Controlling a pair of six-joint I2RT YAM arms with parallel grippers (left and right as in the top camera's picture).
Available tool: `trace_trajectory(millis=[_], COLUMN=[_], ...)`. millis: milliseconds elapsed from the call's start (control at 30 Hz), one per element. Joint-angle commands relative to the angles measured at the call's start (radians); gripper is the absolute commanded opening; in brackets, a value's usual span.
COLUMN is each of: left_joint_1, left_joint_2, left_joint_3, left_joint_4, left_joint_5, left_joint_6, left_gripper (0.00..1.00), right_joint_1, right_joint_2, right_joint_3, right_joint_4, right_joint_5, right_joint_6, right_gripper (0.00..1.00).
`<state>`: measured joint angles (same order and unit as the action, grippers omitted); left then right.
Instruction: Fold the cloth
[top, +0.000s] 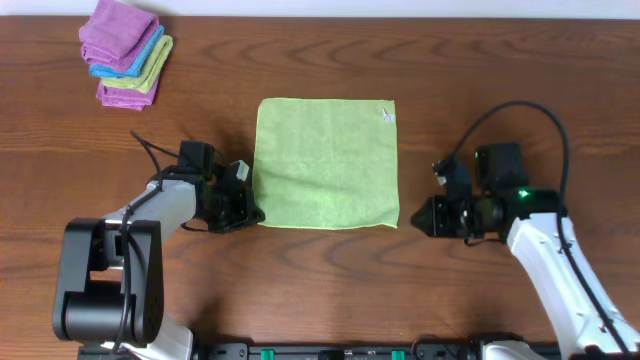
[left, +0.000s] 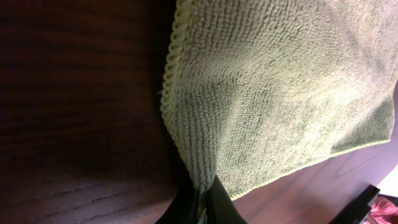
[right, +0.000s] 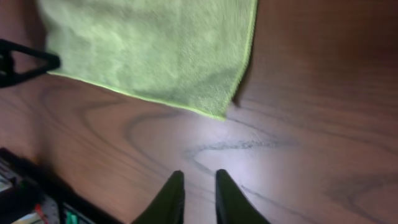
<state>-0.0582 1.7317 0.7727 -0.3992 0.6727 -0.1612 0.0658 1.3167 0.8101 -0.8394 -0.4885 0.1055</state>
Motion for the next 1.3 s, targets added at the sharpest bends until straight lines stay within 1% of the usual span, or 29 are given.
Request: trace_trajectory(millis=[0, 67, 133, 267, 600, 767, 800, 867, 900, 933, 967, 1133, 1267], left_joint_1=[-0.002, -0.002, -0.002, -0.002, -0.002, -0.002, -0.002, -0.002, -0.002, -0.002, -0.002, -0.002, -0.002], left_joint_2=[0.015, 0.015, 0.015, 0.015, 0.015, 0.015, 0.015, 0.015, 0.015, 0.015, 0.015, 0.014, -0.004], left_joint_3=[-0.014, -0.014, -0.014, -0.014, -0.014, -0.014, -0.014, -0.014, -0.014, -0.014, -0.014, -0.01, 0.024], left_joint_4=[-0.011, -0.011, -0.011, -0.012, -0.015, -0.015, -0.015, -0.015, -0.015, -0.015, -0.015, -0.03, -0.095], left_joint_5=[-0.047, -0.044, -0.044, -0.044, -0.044, -0.044, -0.044, -0.044, -0.044, -0.044, -0.044, -0.044, -0.034], left_joint_6=[-0.02, -0.021, -0.026, -0.027, -0.026, -0.027, -0.026, -0.026, -0.027, -0.027, -0.027, -0.035, -0.037], left_gripper=[0.06, 0.06, 0.06, 0.06, 0.06, 0.06, 0.06, 0.06, 0.06, 0.06, 0.06, 0.06, 0.06], right_joint_1=[0.01, 0.01, 0.01, 0.01, 0.01, 0.01, 0.01, 0.01, 0.01, 0.01, 0.01, 0.004, -0.011], right_joint_2=[0.017, 0.027, 0.04, 0.097, 0.285, 0.308, 0.308, 0.308, 0.308, 0.308, 0.308, 0.307, 0.303], right_joint_3=[-0.087, -0.131, -0.167, -0.203, -0.204, -0.204, -0.204, -0.204, -0.204, -0.204, -0.204, -0.2, -0.164], right_joint_4=[0.058, 0.12, 0.182, 0.283, 0.485, 0.542, 0.55, 0.559, 0.559, 0.558, 0.557, 0.559, 0.558], right_joint_5=[-0.045, -0.081, -0.101, -0.141, -0.183, -0.209, -0.217, -0.227, -0.227, -0.227, -0.228, -0.329, -0.398], right_joint_6=[0.022, 0.054, 0.082, 0.126, 0.214, 0.244, 0.251, 0.258, 0.258, 0.263, 0.27, 0.276, 0.276], right_gripper=[0.24, 0.31, 0.33, 0.33, 0.34, 0.36, 0.34, 0.25, 0.16, 0.05, 0.02, 0.01, 0.01])
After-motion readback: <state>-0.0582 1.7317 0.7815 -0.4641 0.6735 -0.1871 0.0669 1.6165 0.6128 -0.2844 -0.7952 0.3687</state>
